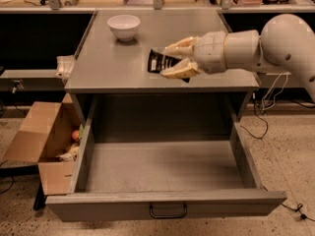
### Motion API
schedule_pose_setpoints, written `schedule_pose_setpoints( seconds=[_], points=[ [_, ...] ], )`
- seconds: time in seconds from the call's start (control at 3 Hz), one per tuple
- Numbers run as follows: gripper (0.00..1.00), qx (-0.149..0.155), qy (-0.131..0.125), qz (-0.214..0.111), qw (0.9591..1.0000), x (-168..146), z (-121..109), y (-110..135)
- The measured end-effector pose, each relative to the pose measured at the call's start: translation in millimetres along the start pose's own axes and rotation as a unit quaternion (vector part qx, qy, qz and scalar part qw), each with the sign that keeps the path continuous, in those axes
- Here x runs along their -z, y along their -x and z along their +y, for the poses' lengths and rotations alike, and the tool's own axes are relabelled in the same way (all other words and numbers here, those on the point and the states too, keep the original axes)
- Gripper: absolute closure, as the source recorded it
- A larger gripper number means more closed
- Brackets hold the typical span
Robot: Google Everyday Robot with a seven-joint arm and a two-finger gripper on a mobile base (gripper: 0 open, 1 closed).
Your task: Pick rxbar chocolate from top drawer and place on counter
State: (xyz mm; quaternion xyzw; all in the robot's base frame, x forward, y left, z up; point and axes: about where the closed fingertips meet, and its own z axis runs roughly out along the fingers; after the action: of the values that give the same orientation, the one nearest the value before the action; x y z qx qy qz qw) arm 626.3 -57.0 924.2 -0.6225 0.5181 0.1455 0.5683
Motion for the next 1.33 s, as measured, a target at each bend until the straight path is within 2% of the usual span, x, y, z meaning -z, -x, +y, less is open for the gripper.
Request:
schedule_pose_setpoints(
  seconds=[0.33,0.67,1.0,1.33],
  points=[
    [1.00,-0.003,-0.019,0.006,0.9998,3.6,-28.5,3.4],
    [1.00,-0.052,-0.057,0.016,0.9969,2.5,-53.8,-10.2],
    [1.00,-0.084,-0.075,0.024,0.9934,-0.4,-64.9,-19.6],
    [1.00,-0.112,-0.077,0.031,0.9901,-9.3,-69.4,-34.4]
  ],
)
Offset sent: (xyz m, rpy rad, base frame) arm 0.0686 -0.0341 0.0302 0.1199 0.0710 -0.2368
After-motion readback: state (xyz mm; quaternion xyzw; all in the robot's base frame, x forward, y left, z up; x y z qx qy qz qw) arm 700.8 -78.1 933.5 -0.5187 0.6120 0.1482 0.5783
